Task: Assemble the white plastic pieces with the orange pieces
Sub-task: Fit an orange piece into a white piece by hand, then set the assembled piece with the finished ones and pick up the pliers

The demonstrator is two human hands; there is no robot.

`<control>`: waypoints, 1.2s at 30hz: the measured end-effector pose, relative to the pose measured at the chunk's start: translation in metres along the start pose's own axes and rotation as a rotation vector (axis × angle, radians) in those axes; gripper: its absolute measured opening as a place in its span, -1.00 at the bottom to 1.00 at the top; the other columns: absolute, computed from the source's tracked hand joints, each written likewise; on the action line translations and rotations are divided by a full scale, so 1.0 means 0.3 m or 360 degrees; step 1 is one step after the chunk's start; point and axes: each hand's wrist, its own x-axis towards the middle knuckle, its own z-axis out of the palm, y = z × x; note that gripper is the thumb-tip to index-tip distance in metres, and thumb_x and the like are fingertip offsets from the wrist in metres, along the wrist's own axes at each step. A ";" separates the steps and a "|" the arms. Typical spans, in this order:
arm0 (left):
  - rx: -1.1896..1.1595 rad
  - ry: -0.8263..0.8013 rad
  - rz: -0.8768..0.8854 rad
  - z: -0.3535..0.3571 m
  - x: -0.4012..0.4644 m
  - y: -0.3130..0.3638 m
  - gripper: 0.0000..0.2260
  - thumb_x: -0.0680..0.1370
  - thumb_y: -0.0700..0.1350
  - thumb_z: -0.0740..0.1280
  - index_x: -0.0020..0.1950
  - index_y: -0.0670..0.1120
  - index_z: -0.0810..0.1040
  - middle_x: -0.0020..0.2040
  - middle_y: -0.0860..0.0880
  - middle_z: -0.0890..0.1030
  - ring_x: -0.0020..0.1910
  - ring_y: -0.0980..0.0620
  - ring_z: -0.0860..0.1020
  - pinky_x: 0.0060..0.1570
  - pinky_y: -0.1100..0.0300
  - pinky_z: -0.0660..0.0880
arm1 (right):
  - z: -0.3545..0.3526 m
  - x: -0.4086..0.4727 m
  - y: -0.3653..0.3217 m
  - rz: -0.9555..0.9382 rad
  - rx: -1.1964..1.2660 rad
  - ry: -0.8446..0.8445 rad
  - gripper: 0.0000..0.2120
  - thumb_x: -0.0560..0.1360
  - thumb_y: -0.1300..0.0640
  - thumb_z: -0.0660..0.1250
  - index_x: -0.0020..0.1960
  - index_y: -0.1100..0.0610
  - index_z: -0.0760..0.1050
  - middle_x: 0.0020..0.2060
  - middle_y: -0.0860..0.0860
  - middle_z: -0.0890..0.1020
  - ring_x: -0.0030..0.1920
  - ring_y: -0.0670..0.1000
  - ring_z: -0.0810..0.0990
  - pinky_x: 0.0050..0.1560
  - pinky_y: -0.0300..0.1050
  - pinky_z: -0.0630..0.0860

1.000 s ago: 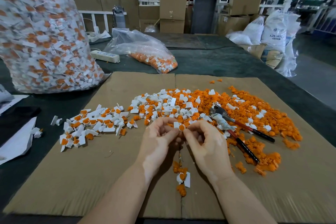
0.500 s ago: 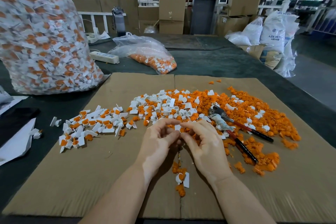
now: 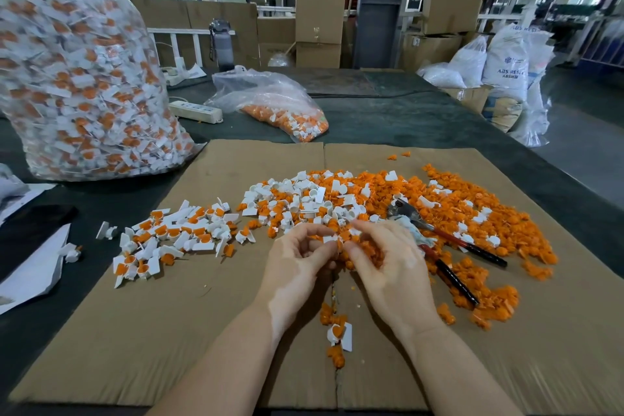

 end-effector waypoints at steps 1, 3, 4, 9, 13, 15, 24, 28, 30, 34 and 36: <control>-0.0012 0.0013 -0.0014 0.000 0.002 0.000 -0.89 0.51 -0.23 0.36 0.02 -0.10 0.57 -0.36 -0.01 0.56 -0.36 0.14 0.57 -0.33 0.36 0.51 | -0.013 0.010 0.008 0.0078 -0.0085 0.0050 -0.72 0.48 0.09 0.36 0.17 0.14 0.55 -0.01 0.00 0.60 0.06 -0.07 0.50 0.14 -0.14 0.42; 0.0002 0.0032 -0.0020 0.000 0.006 -0.001 -0.89 0.51 -0.24 0.35 0.02 -0.09 0.56 -0.38 0.01 0.56 -0.37 0.16 0.56 -0.34 0.38 0.49 | -0.051 0.038 0.036 0.0339 -0.0343 0.0058 -0.65 0.52 0.03 0.29 0.26 0.13 0.48 0.14 0.03 0.56 0.18 -0.02 0.47 0.24 -0.03 0.34; 0.0024 0.0034 -0.0014 0.001 0.008 -0.002 -0.89 0.52 -0.24 0.35 0.01 -0.08 0.56 -0.38 0.01 0.56 -0.37 0.17 0.56 -0.34 0.39 0.48 | -0.075 0.053 0.057 0.0504 -0.0522 0.0006 -0.62 0.54 -0.01 0.25 0.30 0.11 0.44 0.21 0.04 0.52 0.24 0.02 0.42 0.27 0.02 0.29; 0.0070 0.0068 -0.0004 0.004 0.019 -0.008 -0.88 0.52 -0.23 0.34 -0.01 -0.04 0.57 -0.37 0.00 0.59 -0.36 0.18 0.57 -0.31 0.41 0.47 | -0.159 0.112 0.149 0.1136 -0.1055 -0.0637 -0.50 0.48 -0.23 0.16 0.26 0.08 0.37 0.36 0.12 0.28 0.37 0.17 0.21 0.36 0.24 0.09; 0.0040 0.0066 -0.0030 0.006 0.025 -0.006 -0.89 0.52 -0.25 0.34 -0.01 -0.06 0.56 -0.40 0.04 0.59 -0.38 0.19 0.56 -0.33 0.42 0.46 | -0.160 0.124 0.173 0.1082 -0.1204 -0.0679 -0.45 0.44 -0.32 0.18 0.22 0.07 0.39 0.32 0.12 0.32 0.33 0.17 0.24 0.32 0.23 0.13; 0.0030 0.0084 -0.0049 0.003 0.026 -0.006 -0.89 0.52 -0.24 0.33 0.00 -0.07 0.56 -0.40 0.05 0.60 -0.37 0.19 0.56 -0.33 0.41 0.47 | -0.163 0.127 0.171 0.1001 -0.1255 -0.0627 -0.45 0.44 -0.32 0.19 0.19 0.09 0.39 0.26 0.12 0.36 0.29 0.15 0.29 0.27 0.18 0.21; -0.0401 0.0126 -0.0288 0.006 0.059 0.029 -0.85 0.52 -0.27 0.34 0.08 -0.19 0.52 -0.33 -0.08 0.61 -0.38 0.08 0.52 -0.32 0.25 0.49 | -0.207 0.133 0.043 0.0595 -0.0646 -0.0698 -0.74 0.55 -0.15 0.14 -0.03 0.05 0.36 -0.15 -0.04 0.45 -0.20 -0.07 0.42 -0.34 -0.22 0.30; -0.0555 0.0150 -0.0315 0.014 0.074 0.062 -0.87 0.51 -0.31 0.32 0.05 -0.23 0.51 -0.33 -0.10 0.57 -0.44 0.09 0.54 -0.41 0.31 0.50 | -0.209 0.120 -0.032 0.0522 -0.0305 -0.1009 -0.74 0.56 -0.10 0.14 -0.16 0.05 0.43 -0.30 -0.07 0.42 -0.36 -0.14 0.41 -0.40 -0.22 0.26; -0.0594 0.0189 -0.0329 0.021 0.078 0.074 -0.89 0.52 -0.34 0.30 0.02 -0.24 0.51 -0.34 -0.10 0.55 -0.48 0.11 0.53 -0.46 0.33 0.49 | -0.206 0.115 -0.049 0.0560 -0.0110 -0.1085 -0.69 0.56 -0.07 0.17 -0.27 0.09 0.40 -0.42 -0.03 0.39 -0.52 -0.15 0.33 -0.43 -0.21 0.21; -0.0544 0.0284 -0.0330 0.028 0.083 0.078 -0.91 0.52 -0.34 0.30 0.00 -0.23 0.52 -0.32 -0.11 0.56 -0.51 0.14 0.52 -0.49 0.35 0.46 | -0.202 0.120 -0.071 0.0665 0.0075 -0.1164 -0.66 0.57 -0.05 0.17 -0.31 0.09 0.36 -0.47 -0.02 0.34 -0.56 -0.12 0.26 -0.42 -0.20 0.19; -0.0510 0.0311 -0.0326 0.031 0.084 0.076 -0.90 0.53 -0.34 0.30 0.02 -0.23 0.52 -0.31 -0.11 0.56 -0.50 0.16 0.52 -0.48 0.35 0.48 | -0.198 0.124 -0.079 0.0682 0.0087 -0.1187 -0.67 0.58 -0.04 0.16 -0.30 0.09 0.37 -0.41 0.02 0.38 -0.48 -0.08 0.31 -0.36 -0.15 0.22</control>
